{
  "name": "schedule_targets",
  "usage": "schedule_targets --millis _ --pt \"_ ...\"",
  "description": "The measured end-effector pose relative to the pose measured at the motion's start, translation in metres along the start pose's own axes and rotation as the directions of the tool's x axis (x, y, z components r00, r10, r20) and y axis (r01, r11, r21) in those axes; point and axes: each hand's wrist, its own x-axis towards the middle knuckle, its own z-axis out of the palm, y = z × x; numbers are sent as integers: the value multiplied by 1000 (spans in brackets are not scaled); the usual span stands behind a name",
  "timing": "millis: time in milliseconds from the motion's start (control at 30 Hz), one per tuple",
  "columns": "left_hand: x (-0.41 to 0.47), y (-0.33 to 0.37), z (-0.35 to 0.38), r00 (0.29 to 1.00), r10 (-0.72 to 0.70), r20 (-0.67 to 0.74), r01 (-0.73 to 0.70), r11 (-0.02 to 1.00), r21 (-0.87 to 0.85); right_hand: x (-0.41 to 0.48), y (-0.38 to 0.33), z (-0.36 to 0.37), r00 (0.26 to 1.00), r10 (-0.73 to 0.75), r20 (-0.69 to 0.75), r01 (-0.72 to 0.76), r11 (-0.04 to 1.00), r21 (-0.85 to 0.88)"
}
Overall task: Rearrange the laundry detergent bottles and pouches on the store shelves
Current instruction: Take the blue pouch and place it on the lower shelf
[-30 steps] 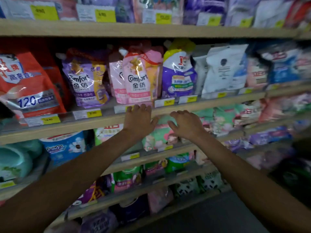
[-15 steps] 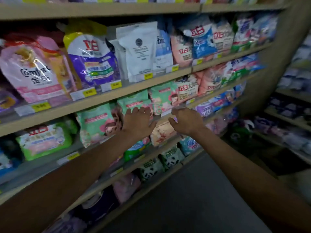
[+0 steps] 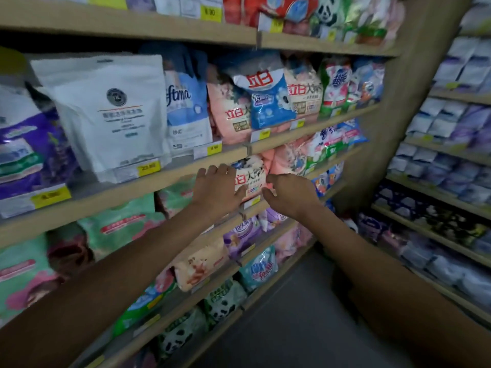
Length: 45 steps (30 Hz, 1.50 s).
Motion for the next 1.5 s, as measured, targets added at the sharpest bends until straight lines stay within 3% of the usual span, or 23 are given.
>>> schedule_targets --millis 333,633,767,900,1067,1200,1267,1367,1433,1500 --pt "127 24 17 997 1 -73 6 995 96 111 96 20 995 -16 -96 15 1000 -6" --pt "246 19 26 979 -155 -131 178 965 191 238 168 32 975 -97 -200 83 994 -76" --pt "289 18 28 959 -228 -169 256 952 168 284 192 37 972 -60 -229 44 996 -75" --pt "318 19 39 942 -291 -170 319 932 172 318 205 52 985 19 -171 -32 997 -76" --pt "336 13 47 928 -344 -140 354 934 51 346 220 63 996 78 -52 -66 978 199" --pt "337 13 52 927 -370 -64 349 912 -217 352 226 70 998 39 53 -61 835 546" --pt "339 15 51 935 -351 46 333 826 -455 353 226 72 998 40 51 -63 751 658" --pt "338 30 47 923 -351 156 321 482 -815 350 226 72 997 52 50 -72 647 759" --pt "336 41 43 903 -406 139 290 338 -895 347 227 72 997 56 49 -72 588 806" --pt "333 49 36 886 -450 112 264 291 -919 345 227 72 997 61 44 -70 532 844"
